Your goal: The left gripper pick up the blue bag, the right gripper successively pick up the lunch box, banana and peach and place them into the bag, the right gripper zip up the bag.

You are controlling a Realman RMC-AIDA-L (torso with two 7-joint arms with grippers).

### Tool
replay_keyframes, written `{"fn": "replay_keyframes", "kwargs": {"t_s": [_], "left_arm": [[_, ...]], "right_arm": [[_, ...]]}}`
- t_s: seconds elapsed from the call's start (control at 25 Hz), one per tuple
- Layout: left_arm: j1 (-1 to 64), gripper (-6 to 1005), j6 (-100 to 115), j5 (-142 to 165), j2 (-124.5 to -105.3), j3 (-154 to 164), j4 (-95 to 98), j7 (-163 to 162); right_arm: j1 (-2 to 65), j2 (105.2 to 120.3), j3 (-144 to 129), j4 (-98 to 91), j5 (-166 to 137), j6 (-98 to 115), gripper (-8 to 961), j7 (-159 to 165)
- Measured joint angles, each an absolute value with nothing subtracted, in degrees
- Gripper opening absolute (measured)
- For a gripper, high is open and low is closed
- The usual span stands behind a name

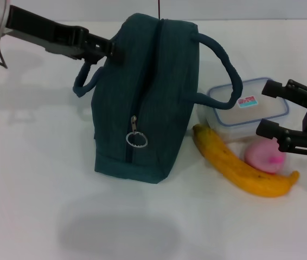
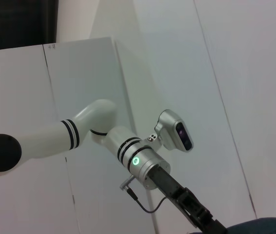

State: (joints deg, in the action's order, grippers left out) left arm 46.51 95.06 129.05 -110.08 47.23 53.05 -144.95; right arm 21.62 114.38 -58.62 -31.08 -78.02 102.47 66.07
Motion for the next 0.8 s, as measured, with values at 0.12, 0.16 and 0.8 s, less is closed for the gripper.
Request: {"fn": "replay_keyframes", "kwargs": {"t_s": [0.12,0.16,0.8], "left_arm": [[46.6,879,94.9,129.5,-110.10,47.5,53.0,-145.9],[46.6,873,94.9,129.6,-110.11,47.5,53.0,-146.3],[47.7,518,94.9,132.0,-110.35,50.0,52.3,-148.7]], "right_arm": [[21.6,114.51,-58.6,-31.1,-78.0,102.4,885,65.7],[21.6,114.55,-58.6,-31.1,-78.0,102.4,885,65.6],[21.6,114.61,-58.6,-29.4,-77.9,102.4,885,64.8]]}}
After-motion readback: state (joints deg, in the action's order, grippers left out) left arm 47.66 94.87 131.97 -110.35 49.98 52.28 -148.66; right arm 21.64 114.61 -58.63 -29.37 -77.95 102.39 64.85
